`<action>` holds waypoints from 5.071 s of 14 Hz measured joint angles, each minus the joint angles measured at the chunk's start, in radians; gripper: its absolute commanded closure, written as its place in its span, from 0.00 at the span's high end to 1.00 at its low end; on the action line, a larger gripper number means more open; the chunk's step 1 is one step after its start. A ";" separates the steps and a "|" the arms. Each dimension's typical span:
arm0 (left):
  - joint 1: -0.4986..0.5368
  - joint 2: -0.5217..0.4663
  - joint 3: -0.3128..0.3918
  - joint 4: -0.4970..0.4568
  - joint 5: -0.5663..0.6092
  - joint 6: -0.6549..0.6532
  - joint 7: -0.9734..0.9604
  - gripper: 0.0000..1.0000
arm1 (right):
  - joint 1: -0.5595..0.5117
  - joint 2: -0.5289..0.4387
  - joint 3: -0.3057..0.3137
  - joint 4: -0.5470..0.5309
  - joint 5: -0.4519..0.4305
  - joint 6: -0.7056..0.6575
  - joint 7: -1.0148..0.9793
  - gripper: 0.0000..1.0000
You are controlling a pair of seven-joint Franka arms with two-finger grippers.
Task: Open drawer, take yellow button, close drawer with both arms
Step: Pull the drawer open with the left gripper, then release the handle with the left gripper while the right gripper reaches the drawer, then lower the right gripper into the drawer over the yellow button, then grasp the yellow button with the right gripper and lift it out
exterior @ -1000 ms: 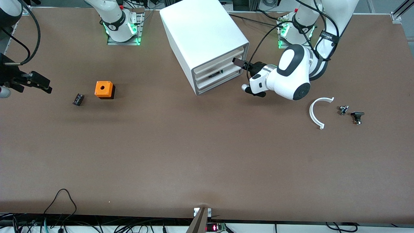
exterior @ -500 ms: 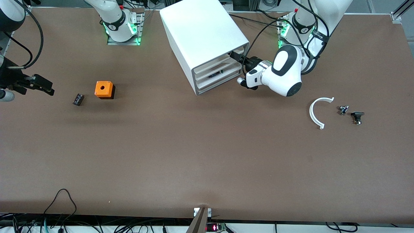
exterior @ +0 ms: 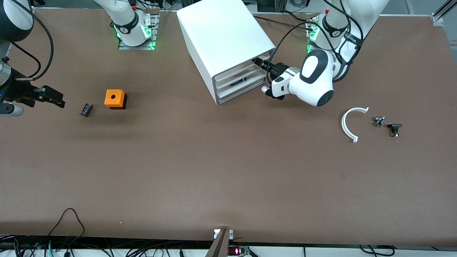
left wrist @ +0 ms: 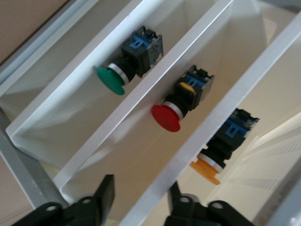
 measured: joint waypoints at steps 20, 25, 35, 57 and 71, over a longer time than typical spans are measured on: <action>0.044 -0.103 0.270 0.413 0.734 0.056 0.032 1.00 | 0.509 0.277 0.024 0.310 0.087 0.065 -0.281 1.00; 0.044 -0.150 0.356 0.540 0.902 -0.042 0.038 1.00 | 0.711 0.431 0.024 0.494 0.087 0.093 -0.456 1.00; 0.031 -0.149 0.408 0.545 0.915 -0.089 -0.110 1.00 | 0.797 0.561 0.039 0.535 0.087 0.050 -0.852 1.00; 0.132 -0.133 0.419 0.556 0.918 -0.059 -0.123 1.00 | 0.902 0.651 0.035 0.552 0.087 0.117 -0.863 0.74; 0.126 -0.142 0.404 0.551 0.918 -0.059 -0.183 1.00 | 0.931 0.631 0.034 0.571 0.045 0.120 -0.737 0.29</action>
